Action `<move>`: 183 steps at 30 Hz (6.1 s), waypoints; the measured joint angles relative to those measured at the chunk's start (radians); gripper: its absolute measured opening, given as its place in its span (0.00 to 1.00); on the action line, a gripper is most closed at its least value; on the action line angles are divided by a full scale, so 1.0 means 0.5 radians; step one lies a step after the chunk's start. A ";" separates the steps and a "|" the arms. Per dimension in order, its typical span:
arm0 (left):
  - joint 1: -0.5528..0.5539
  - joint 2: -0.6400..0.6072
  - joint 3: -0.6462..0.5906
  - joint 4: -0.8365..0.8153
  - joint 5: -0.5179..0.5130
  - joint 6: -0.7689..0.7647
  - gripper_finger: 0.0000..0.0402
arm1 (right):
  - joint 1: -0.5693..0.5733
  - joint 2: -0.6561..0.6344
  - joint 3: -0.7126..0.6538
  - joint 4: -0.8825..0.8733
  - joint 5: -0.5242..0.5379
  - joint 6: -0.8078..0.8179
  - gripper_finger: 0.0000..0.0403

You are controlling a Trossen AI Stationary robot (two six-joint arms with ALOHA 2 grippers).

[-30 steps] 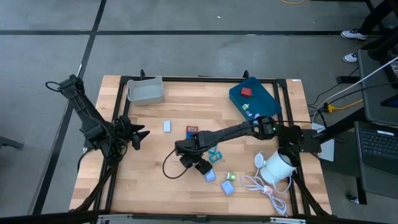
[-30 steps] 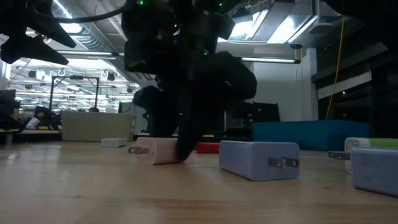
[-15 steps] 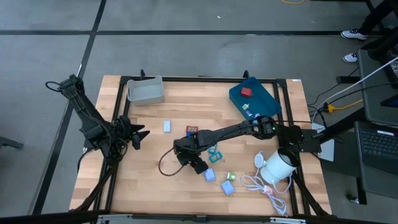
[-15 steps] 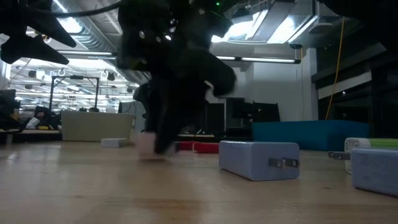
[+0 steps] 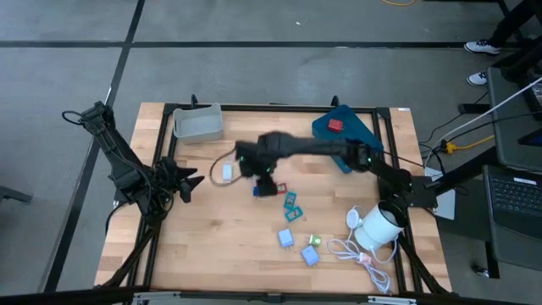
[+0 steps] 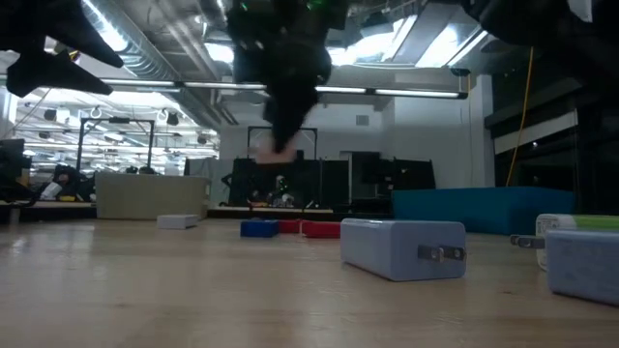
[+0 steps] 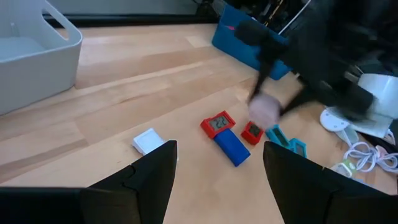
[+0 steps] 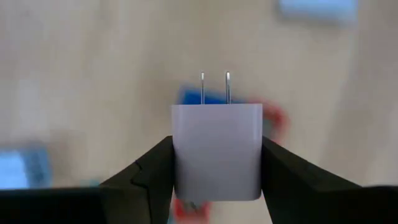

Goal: Pick & Place Office items
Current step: Put the pink charger adapter into the blue bin, then put the green charger adapter into the blue bin

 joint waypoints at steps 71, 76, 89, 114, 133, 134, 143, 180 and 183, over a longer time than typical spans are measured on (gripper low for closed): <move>0.010 0.001 0.000 -0.003 -0.078 -0.165 0.58 | -1.076 -2.529 -3.524 2.344 0.620 2.069 0.76; 0.060 0.001 0.000 -0.004 -0.077 -0.148 0.58 | -0.932 -2.531 -3.343 2.571 0.083 1.921 0.66; 0.144 0.001 0.000 -0.004 -0.077 -0.094 0.58 | 0.024 -2.386 -2.845 1.457 0.104 2.002 0.51; 0.143 0.000 0.000 -0.001 -0.037 -0.008 0.58 | 1.170 -1.703 -2.845 1.650 0.138 2.671 0.53; 0.143 0.000 0.000 -0.002 -0.024 0.030 0.58 | 1.181 -1.478 -2.846 1.800 0.039 2.594 0.53; 0.143 0.001 0.000 -0.002 -0.024 0.031 0.58 | 1.181 -1.467 -2.846 1.807 0.039 2.594 0.53; 0.143 0.000 0.000 -0.002 -0.024 0.031 0.58 | 1.175 -1.423 -2.847 1.845 0.073 2.605 0.53; 0.143 0.000 0.000 -0.003 0.050 0.069 0.58 | 0.889 -1.300 -2.851 1.963 0.152 2.661 0.37; 0.143 0.001 0.000 -0.003 0.049 0.080 0.58 | 0.777 -1.379 -2.855 2.011 0.380 2.649 0.37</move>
